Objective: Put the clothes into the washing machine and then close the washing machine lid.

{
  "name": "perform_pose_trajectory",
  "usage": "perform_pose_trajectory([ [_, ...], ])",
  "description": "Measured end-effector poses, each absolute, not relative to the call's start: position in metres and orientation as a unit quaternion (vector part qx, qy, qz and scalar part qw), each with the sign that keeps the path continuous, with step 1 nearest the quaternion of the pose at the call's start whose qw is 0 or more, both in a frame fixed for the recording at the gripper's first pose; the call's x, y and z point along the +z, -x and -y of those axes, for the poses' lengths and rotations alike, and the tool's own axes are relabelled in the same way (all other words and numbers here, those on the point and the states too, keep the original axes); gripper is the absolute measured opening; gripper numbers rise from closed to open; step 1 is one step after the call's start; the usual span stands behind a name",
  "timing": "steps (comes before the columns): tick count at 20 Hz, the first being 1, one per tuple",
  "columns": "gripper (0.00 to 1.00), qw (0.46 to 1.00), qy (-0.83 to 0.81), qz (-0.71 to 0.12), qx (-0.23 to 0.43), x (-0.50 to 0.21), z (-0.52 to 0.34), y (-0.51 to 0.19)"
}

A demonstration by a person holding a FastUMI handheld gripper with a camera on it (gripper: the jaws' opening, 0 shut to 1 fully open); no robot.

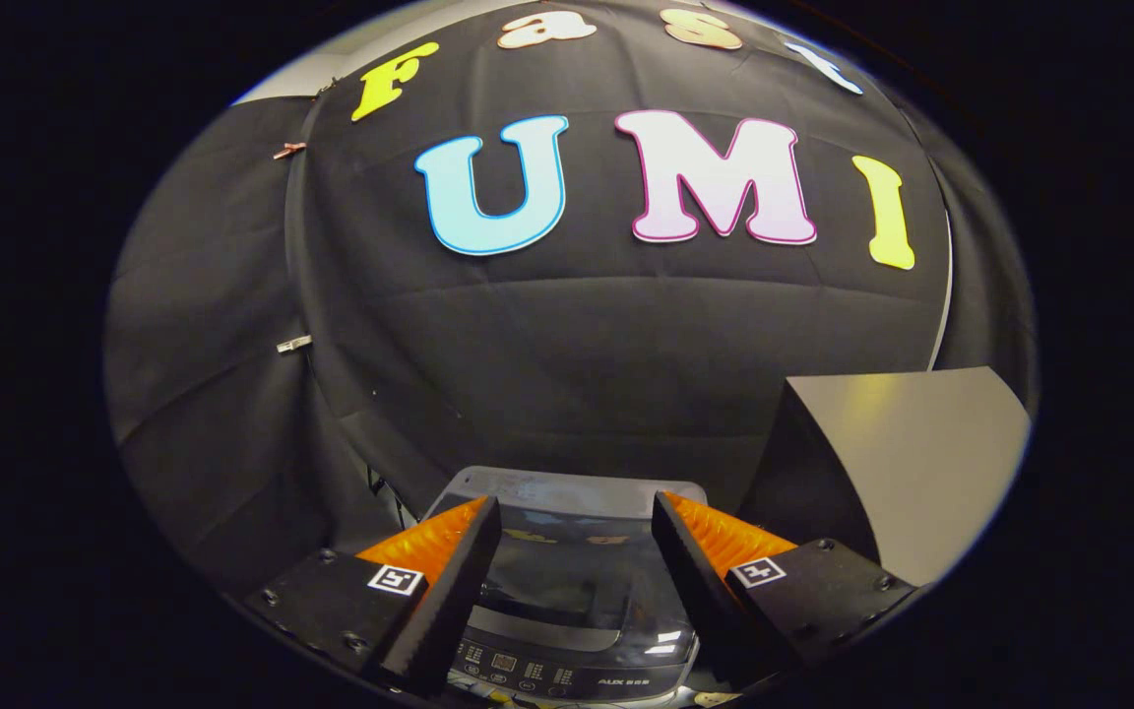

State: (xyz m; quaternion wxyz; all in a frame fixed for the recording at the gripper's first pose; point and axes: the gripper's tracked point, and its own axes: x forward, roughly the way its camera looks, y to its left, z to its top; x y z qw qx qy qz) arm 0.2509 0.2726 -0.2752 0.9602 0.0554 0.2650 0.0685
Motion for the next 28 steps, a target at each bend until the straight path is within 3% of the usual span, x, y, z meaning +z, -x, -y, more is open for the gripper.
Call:
perform_pose_trajectory([
  [14, 0.97, 0.991, -0.023, -0.097, 0.09, -0.122, -0.223, -0.179],
  [19, 0.96, 0.992, -0.028, -0.059, 0.107, -0.081, -0.199, -0.129],
  [28, 0.96, 0.997, -0.002, -0.017, 0.08, -0.035, -0.129, -0.05],
])
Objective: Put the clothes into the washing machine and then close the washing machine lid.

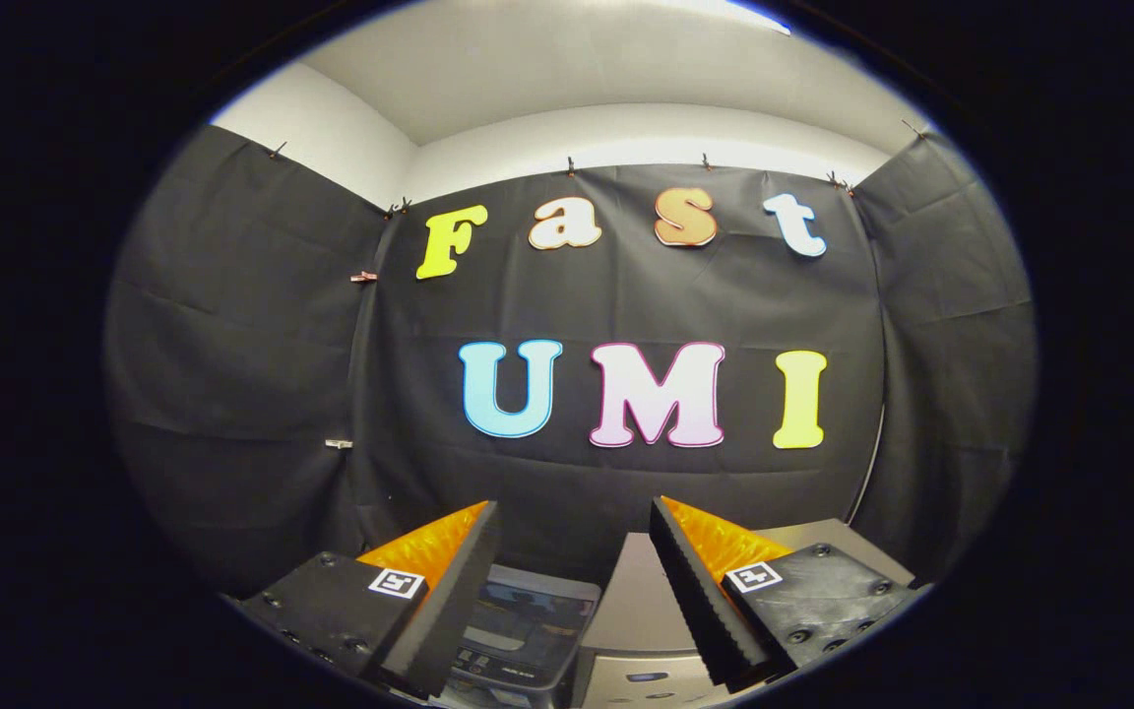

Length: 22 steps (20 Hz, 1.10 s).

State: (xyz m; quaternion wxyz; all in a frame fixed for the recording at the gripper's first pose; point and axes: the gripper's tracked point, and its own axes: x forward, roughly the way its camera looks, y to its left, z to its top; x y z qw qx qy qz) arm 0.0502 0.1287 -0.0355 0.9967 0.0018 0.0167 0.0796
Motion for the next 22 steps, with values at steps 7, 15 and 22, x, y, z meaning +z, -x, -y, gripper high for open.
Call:
perform_pose_trajectory([
  [7, 0.96, 0.997, -0.002, -0.006, 0.076, -0.026, -0.101, -0.009],
  [15, 0.96, 0.997, 0.001, 0.0, 0.08, -0.023, -0.08, 0.011],
  [22, 0.96, 0.998, 0.004, 0.005, 0.069, -0.02, -0.061, 0.014],
])
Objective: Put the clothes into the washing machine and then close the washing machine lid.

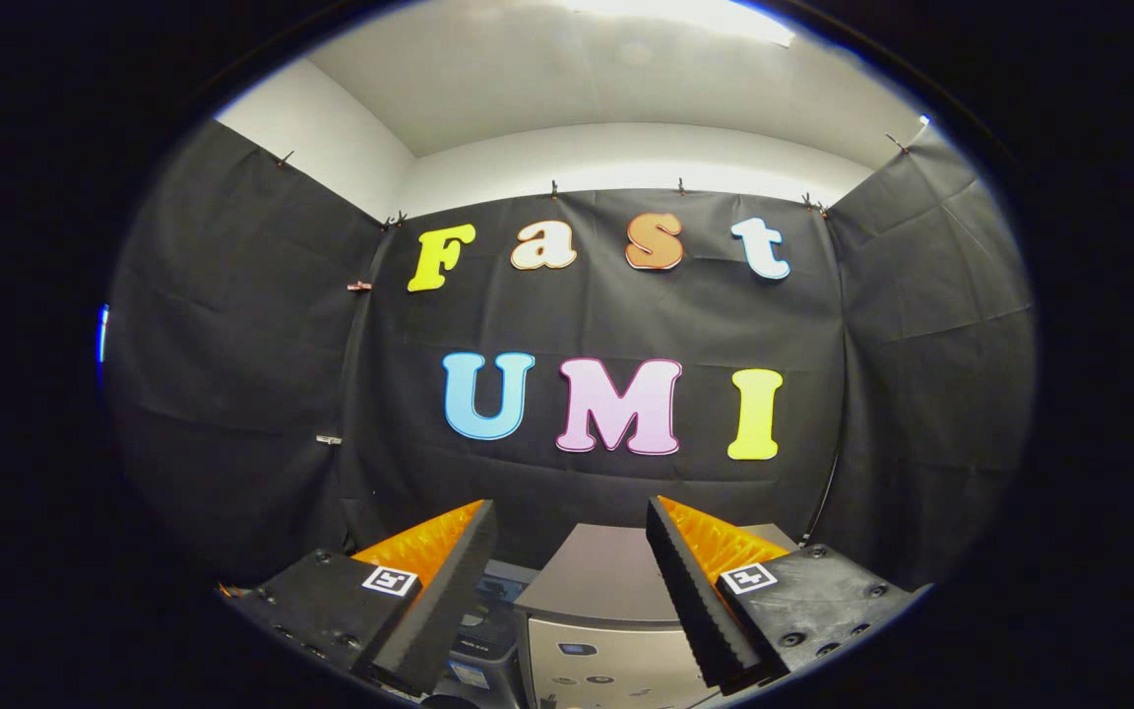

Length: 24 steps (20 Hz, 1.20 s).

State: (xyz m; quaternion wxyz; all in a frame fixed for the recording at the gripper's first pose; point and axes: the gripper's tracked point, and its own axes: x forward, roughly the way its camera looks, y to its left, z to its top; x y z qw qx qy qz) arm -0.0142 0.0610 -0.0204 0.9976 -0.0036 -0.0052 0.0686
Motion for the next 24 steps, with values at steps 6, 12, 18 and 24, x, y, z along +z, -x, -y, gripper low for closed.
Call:
perform_pose_trajectory([
  [6, 0.96, 0.997, 0.008, -0.004, 0.07, -0.0263, -0.056, 0.0089],
  [12, 0.96, 0.997, 0.006, -0.005, 0.073, -0.0279, -0.0572, 0.0062],
  [18, 0.96, 0.997, 0.01, 0.0, 0.073, -0.0257, -0.0579, 0.008],
  [24, 0.96, 0.997, 0.014, 0.0, 0.077, -0.0281, -0.0625, 0.0082],
])
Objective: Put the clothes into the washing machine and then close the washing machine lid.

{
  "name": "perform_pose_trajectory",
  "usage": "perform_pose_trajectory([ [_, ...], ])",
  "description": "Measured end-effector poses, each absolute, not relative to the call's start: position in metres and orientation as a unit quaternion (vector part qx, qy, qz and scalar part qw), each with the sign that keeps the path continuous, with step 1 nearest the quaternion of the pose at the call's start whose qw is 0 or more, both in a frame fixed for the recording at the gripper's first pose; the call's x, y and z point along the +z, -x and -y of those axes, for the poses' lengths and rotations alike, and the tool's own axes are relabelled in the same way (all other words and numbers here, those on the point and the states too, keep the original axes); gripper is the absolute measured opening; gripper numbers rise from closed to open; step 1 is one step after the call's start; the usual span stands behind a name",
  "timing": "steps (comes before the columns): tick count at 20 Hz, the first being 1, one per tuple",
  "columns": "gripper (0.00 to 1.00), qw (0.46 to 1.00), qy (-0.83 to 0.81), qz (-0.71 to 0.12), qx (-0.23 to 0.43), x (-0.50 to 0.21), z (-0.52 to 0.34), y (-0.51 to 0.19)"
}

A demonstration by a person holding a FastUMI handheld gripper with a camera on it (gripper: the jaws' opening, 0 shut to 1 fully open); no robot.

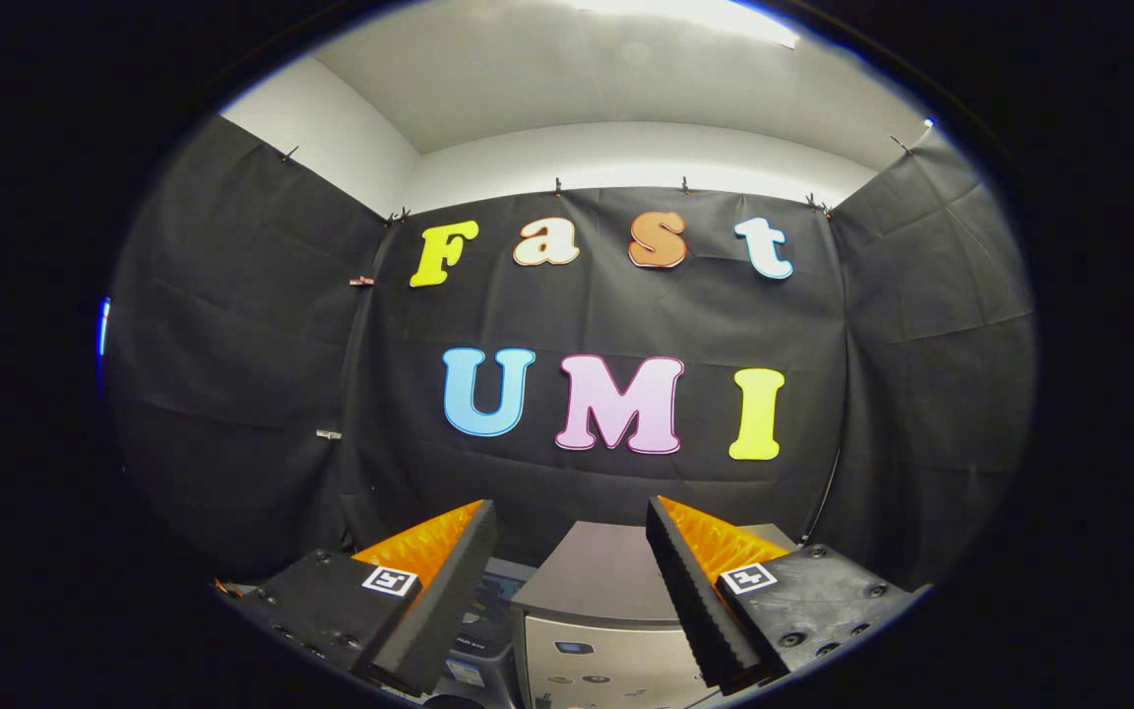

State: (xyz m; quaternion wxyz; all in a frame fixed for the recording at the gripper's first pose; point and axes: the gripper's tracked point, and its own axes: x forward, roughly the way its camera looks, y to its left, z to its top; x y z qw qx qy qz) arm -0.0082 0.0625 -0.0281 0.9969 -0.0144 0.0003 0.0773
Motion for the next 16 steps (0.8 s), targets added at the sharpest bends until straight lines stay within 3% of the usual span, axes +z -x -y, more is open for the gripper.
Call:
perform_pose_trajectory([
  [16, 0.98, 0.998, 0.014, -0.006, 0.063, -0.033, -0.052, 0.005],
])
